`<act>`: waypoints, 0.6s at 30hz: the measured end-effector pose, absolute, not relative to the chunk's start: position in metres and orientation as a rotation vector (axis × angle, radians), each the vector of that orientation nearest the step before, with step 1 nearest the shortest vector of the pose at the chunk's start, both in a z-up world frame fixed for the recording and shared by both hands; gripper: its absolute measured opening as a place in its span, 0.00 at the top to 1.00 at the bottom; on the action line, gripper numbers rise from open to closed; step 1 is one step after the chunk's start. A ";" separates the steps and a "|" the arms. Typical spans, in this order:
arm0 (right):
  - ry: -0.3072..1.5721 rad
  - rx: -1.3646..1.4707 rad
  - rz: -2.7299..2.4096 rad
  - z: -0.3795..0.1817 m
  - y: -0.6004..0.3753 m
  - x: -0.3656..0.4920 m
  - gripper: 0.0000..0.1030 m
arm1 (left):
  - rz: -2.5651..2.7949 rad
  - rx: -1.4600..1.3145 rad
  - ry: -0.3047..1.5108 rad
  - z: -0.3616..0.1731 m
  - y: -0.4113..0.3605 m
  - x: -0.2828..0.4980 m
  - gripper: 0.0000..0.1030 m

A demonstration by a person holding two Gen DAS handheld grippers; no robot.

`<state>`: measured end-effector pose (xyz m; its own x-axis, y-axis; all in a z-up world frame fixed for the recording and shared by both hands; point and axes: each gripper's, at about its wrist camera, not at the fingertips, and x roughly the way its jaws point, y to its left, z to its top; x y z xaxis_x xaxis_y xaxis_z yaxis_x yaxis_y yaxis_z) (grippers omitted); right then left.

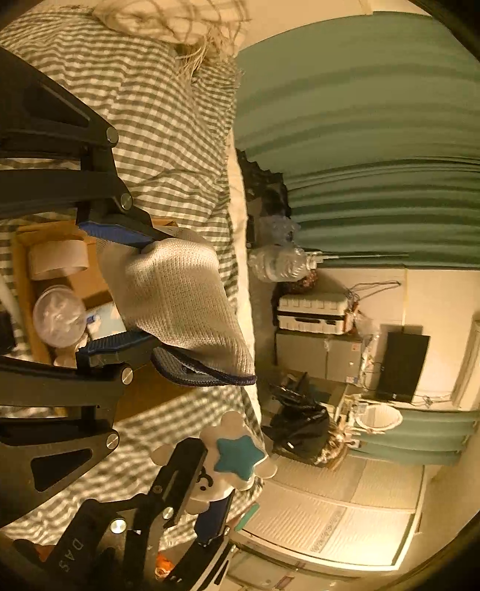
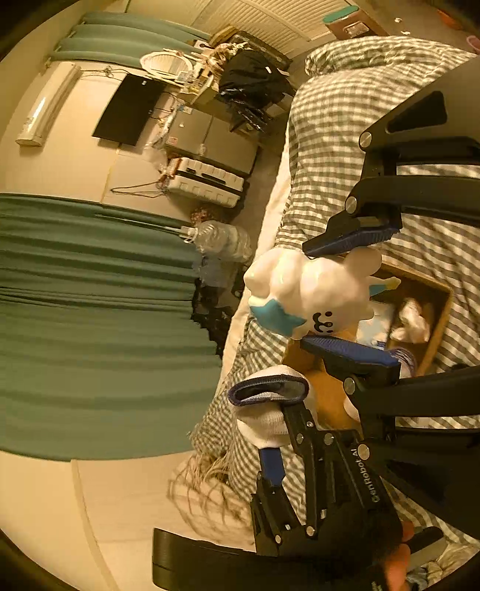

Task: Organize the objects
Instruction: 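Lower the sock into the box with the left tool while the right tool drops the plush toy in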

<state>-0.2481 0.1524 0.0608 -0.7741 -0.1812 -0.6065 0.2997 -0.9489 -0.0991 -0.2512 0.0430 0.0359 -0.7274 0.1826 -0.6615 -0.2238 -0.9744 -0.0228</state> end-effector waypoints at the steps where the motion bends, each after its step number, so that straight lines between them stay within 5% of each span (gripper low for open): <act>1: 0.279 0.922 -2.720 0.054 0.152 -0.259 0.58 | 2.727 -1.054 0.085 0.029 0.043 -0.257 0.59; 12: 0.249 1.146 -2.660 -0.039 0.161 -0.319 0.58 | 2.643 -1.221 0.090 -0.053 0.047 -0.290 0.59; 16: 0.210 1.137 -2.658 -0.043 0.167 -0.318 0.55 | 2.631 -1.212 0.060 -0.056 0.043 -0.287 0.47; 18: 0.179 1.089 -2.690 -0.033 0.170 -0.312 0.30 | 2.651 -1.190 0.056 -0.044 0.042 -0.282 0.41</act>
<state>-0.3124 0.1702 -0.0333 -0.6958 -0.1693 -0.6980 0.2601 -0.9652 -0.0251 -0.2821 0.0422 -0.0439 -0.6417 0.1968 -0.7413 -0.2278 -0.9718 -0.0607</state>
